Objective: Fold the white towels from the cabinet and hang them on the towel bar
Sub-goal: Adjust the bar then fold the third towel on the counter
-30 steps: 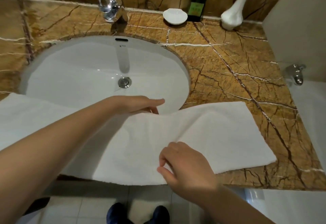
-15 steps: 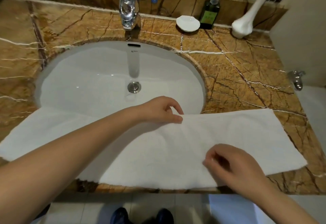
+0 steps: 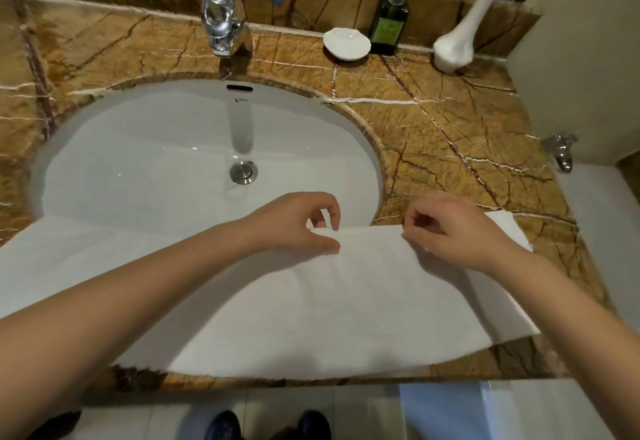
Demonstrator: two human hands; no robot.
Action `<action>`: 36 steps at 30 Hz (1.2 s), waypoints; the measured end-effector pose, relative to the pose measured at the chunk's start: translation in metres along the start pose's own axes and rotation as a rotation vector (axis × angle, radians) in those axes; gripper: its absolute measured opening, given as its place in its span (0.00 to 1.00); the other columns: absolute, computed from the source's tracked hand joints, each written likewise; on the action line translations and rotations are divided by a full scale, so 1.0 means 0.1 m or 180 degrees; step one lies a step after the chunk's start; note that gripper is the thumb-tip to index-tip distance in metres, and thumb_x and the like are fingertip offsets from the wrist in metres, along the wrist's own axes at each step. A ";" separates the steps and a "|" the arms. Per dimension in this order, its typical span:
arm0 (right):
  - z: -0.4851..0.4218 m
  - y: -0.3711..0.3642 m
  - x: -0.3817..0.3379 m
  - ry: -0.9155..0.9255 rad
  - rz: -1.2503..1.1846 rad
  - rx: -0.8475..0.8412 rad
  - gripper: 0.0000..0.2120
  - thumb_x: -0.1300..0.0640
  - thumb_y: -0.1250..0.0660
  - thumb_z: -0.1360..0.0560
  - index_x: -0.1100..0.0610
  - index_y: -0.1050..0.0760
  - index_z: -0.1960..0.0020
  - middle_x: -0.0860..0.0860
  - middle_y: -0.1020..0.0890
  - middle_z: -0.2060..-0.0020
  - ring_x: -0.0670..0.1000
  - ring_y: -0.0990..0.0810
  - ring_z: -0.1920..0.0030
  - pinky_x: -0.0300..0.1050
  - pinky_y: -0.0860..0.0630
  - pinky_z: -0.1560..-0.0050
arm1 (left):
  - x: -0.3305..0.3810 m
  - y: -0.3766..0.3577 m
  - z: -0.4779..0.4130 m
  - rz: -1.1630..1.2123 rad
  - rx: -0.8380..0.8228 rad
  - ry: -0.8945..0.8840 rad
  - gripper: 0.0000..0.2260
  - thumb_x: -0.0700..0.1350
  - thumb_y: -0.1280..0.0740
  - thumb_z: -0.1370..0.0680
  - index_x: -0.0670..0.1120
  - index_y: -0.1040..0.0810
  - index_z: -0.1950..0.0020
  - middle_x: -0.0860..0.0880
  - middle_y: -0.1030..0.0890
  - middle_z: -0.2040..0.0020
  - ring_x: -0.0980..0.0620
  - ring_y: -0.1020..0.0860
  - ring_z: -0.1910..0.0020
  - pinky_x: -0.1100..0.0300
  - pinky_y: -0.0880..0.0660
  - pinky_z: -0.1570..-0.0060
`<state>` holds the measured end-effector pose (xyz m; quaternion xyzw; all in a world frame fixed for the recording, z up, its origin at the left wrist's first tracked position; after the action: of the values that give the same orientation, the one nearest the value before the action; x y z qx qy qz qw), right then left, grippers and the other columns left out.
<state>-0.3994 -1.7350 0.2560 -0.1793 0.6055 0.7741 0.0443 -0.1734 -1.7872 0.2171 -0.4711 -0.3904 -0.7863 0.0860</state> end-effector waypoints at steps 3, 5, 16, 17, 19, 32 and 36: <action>0.02 -0.05 0.10 -0.0074 -0.0052 -0.0111 0.06 0.52 0.29 0.29 0.45 0.26 0.57 0.42 0.23 0.60 0.46 0.26 0.55 0.53 0.28 0.49 | -0.03 -0.02 -0.01 -0.0037 -0.0042 0.0082 0.07 0.51 0.25 0.31 0.56 0.22 0.59 0.55 0.23 0.59 0.63 0.26 0.60 0.66 0.28 0.59; 0.00 -0.06 0.17 -0.0113 -0.0256 -0.0101 0.05 0.53 0.27 0.30 0.48 0.24 0.58 0.45 0.20 0.60 0.48 0.24 0.56 0.53 0.25 0.51 | -0.06 -0.03 -0.01 -0.0028 0.0012 0.0173 0.06 0.50 0.25 0.31 0.54 0.20 0.59 0.55 0.25 0.61 0.61 0.26 0.61 0.69 0.30 0.62; -0.08 -0.07 0.27 0.0148 -0.0146 0.0155 0.04 0.51 0.34 0.23 0.49 0.27 0.56 0.42 0.21 0.64 0.44 0.24 0.65 0.42 0.31 0.67 | -0.02 -0.04 0.11 -0.0409 0.0395 0.0185 0.09 0.49 0.31 0.25 0.53 0.29 0.63 0.56 0.26 0.65 0.60 0.30 0.67 0.60 0.31 0.62; -0.09 -0.09 0.26 0.0188 -0.0046 0.0209 0.05 0.51 0.34 0.23 0.50 0.27 0.56 0.44 0.20 0.64 0.47 0.23 0.65 0.43 0.32 0.67 | -0.02 -0.04 0.12 -0.0378 0.0447 0.0223 0.09 0.49 0.32 0.25 0.54 0.29 0.63 0.57 0.26 0.65 0.60 0.30 0.67 0.59 0.32 0.62; -0.10 -0.11 0.25 0.0220 0.0137 0.0328 0.07 0.49 0.34 0.24 0.52 0.27 0.56 0.46 0.21 0.66 0.48 0.24 0.67 0.40 0.37 0.69 | -0.02 -0.05 0.14 -0.0411 0.0516 0.0293 0.09 0.50 0.33 0.24 0.55 0.30 0.63 0.57 0.26 0.66 0.60 0.30 0.68 0.58 0.32 0.62; -0.08 -0.16 0.38 -0.0079 0.0482 0.0835 0.15 0.43 0.39 0.23 0.53 0.34 0.59 0.46 0.29 0.66 0.52 0.29 0.64 0.46 0.37 0.61 | -0.06 -0.13 0.22 -0.0940 0.0885 0.0472 0.10 0.53 0.37 0.22 0.57 0.35 0.62 0.59 0.28 0.70 0.61 0.29 0.67 0.59 0.34 0.67; 0.13 -0.16 0.62 -0.0198 0.0329 0.1253 0.11 0.49 0.41 0.22 0.51 0.32 0.60 0.45 0.28 0.65 0.50 0.29 0.61 0.47 0.36 0.55 | -0.06 -0.14 0.27 -0.0842 0.1064 0.0451 0.11 0.53 0.36 0.23 0.57 0.35 0.62 0.63 0.26 0.66 0.61 0.29 0.66 0.57 0.34 0.68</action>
<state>-0.4558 -1.7274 0.2234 -0.1119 0.7518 0.6473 0.0573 -0.1592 -1.7603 0.2118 -0.3385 -0.5666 -0.7462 0.0862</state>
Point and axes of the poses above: each hand's wrist, its own z-axis away from the middle knuckle, its own y-axis out of the back of the hand, x = y × z, the point moved 4 cm from there along -z, towards the middle knuckle
